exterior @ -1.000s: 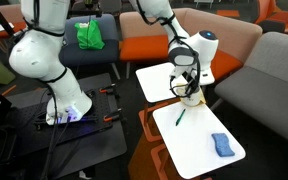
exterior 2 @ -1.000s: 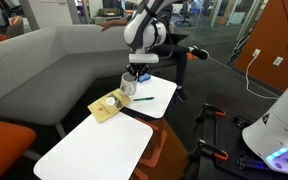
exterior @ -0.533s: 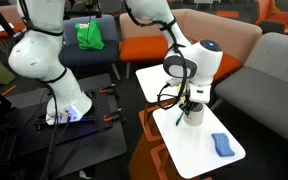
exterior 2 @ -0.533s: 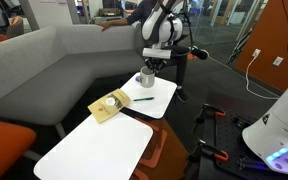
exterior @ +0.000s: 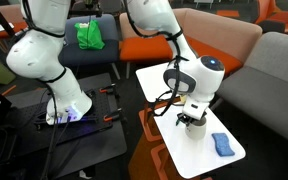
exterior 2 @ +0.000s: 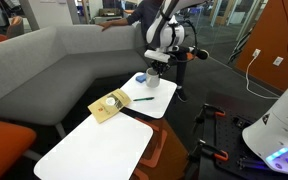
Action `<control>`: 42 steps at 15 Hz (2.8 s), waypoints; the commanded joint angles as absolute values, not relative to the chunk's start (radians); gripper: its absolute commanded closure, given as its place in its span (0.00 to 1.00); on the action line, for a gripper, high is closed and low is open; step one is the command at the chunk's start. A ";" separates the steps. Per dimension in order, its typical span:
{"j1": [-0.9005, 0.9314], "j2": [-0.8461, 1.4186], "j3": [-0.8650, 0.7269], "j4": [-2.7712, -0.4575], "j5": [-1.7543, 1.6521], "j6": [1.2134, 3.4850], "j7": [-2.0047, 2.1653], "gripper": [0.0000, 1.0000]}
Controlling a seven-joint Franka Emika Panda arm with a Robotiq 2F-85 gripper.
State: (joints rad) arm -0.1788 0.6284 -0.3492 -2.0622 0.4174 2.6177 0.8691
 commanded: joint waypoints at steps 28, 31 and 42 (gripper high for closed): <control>-0.274 0.706 -0.333 -2.019 0.550 2.526 0.996 0.45; -0.263 0.648 -0.333 -2.098 0.574 2.609 0.978 0.21; 0.004 0.317 -0.475 -2.424 0.308 2.781 1.221 0.00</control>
